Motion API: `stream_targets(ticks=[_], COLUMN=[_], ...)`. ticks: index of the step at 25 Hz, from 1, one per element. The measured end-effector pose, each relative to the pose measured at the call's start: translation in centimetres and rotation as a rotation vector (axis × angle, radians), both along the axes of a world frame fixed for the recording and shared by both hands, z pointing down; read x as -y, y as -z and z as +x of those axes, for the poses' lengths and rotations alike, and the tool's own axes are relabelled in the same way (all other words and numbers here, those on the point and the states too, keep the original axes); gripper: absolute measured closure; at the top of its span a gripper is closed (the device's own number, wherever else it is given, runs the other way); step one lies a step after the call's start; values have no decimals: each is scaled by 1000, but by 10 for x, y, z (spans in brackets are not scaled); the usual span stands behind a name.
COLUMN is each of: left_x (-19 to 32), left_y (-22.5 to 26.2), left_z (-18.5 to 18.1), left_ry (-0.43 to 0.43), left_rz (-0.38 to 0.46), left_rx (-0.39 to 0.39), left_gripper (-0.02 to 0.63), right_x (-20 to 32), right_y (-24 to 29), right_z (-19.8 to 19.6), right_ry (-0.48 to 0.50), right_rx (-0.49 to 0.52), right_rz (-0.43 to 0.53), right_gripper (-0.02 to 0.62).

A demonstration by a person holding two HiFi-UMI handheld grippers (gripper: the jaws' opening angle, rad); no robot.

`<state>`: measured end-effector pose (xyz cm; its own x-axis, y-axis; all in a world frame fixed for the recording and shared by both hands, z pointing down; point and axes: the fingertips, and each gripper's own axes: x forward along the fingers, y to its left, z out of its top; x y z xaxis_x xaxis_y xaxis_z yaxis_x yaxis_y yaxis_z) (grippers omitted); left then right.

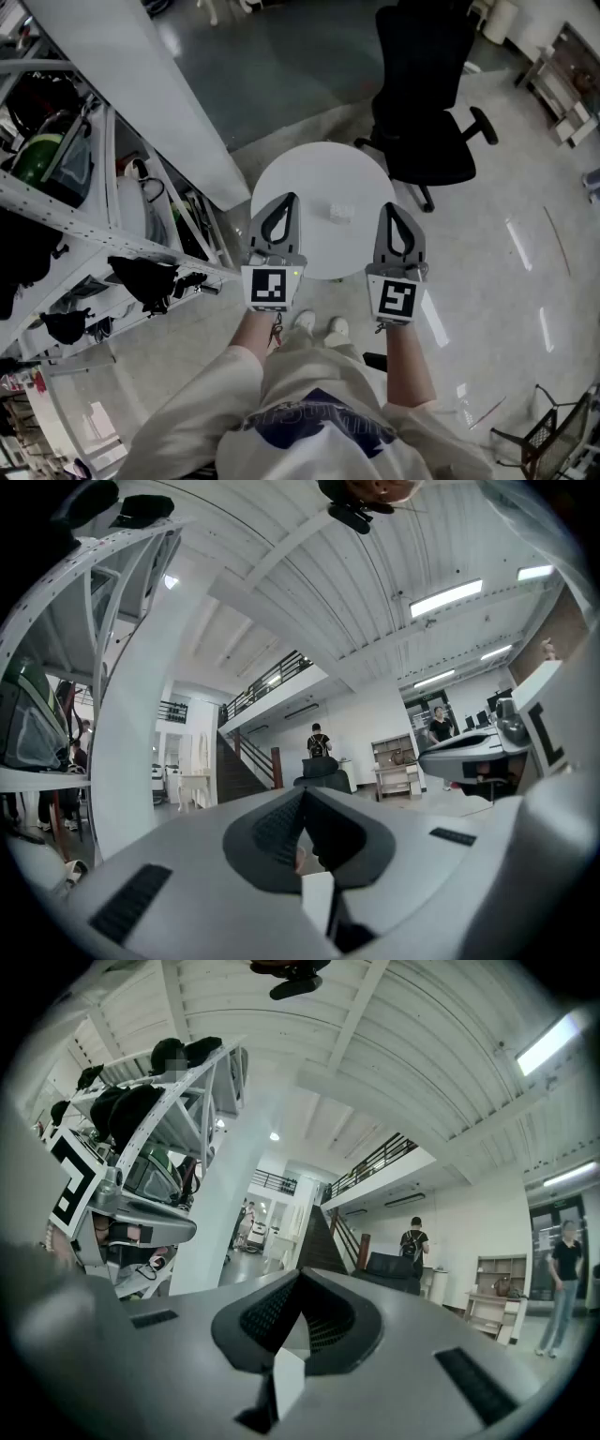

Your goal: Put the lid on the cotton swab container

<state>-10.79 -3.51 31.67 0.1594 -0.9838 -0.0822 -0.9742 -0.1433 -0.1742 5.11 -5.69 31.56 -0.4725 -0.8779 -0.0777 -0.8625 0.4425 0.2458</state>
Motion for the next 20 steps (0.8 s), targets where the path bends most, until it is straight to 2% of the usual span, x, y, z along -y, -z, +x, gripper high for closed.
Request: stream_targets(ticks=[6,11,16,18,20], left_x=[0,1,-2,1,7], left_y=[0,3,-4,-15,-30], left_z=[8,16,6,0,-7], left_ry=[6,21,26,-4,-48], left_rz=[-1,-4,-43,-90,-159], left_rx=[9,15,23,44,53], left_gripper=[607,607,607,599,519], right_x=[0,5,11,18,27], right_y=[0,3,-3,-15,-38], right_z=[5,15,33,39,41], right_ry=[14,44,184,235,288], right_rx=[-23,1,145,108,40], right_rz=[-10,-33,-124,-149,-212], right_gripper=[591,591,584,584,568])
